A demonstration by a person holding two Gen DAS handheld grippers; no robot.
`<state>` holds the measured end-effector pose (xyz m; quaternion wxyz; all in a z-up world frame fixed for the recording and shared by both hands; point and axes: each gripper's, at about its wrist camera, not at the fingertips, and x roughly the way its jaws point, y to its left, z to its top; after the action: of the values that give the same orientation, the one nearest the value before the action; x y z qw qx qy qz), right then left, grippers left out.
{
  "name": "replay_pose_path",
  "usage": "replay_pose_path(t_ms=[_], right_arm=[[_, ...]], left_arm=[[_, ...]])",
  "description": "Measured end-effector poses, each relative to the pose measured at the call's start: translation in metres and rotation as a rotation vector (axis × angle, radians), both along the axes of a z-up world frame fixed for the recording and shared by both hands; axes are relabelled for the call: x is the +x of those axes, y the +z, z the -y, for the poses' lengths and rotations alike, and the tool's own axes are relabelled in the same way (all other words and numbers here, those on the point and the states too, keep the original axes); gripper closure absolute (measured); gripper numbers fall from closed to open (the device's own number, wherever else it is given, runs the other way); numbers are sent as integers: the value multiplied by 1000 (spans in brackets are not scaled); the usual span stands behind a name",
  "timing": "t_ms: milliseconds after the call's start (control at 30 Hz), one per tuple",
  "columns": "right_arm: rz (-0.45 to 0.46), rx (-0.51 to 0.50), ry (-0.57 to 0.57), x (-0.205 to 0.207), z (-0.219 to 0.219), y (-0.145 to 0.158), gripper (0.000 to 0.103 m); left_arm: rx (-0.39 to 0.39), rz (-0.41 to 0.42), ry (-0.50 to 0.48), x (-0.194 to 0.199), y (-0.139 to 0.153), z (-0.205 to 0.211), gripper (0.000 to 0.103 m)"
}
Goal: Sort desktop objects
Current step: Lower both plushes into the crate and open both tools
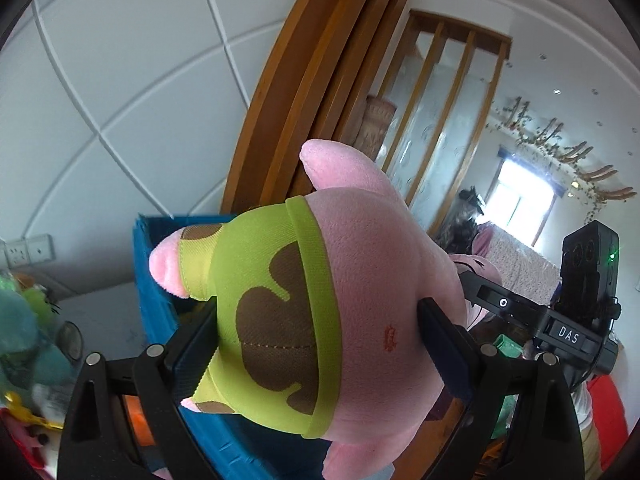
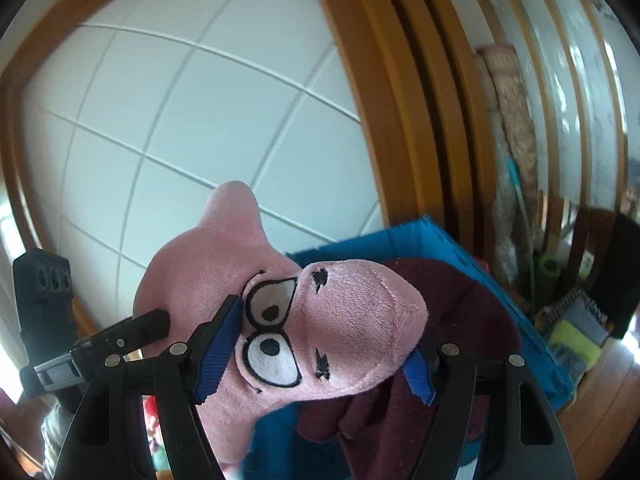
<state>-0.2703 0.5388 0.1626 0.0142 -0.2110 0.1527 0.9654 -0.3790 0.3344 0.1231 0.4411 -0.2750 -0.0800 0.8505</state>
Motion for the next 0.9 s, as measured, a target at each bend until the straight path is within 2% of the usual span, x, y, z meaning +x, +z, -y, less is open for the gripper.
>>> replay_pose_path(t_ms=[167,233,400,467,500,567,633,900], right_arm=[[110,-65,72,-33,-67,-42,31],[181,-99,99,-51,-92,-62,31],[380,-199,158,-85,-133,-118,31],[451,-224,184,-95,-139,-136,31],[470,-237,204,-98,-139,-141,35],[511,-250,235,-103,-138,-150,38],[536,-213,229,-105,-134,-152,38],[574,-124,186,-98,-135,-162,38]], left_arm=[[-63,142,52,-27,-44,-52,8],[-119,243,80,-39,-69,-74,8],[-230,389,134,-49,-115,-101,8],[-270,420,121,-46,-126,-111,21],[-291,436,113,-44,-132,-116,21],[-338,429,124,-39,-141,-122,21],[-359,426,129,-35,-145,-124,21],[-443,387,161,-27,-146,-121,19]])
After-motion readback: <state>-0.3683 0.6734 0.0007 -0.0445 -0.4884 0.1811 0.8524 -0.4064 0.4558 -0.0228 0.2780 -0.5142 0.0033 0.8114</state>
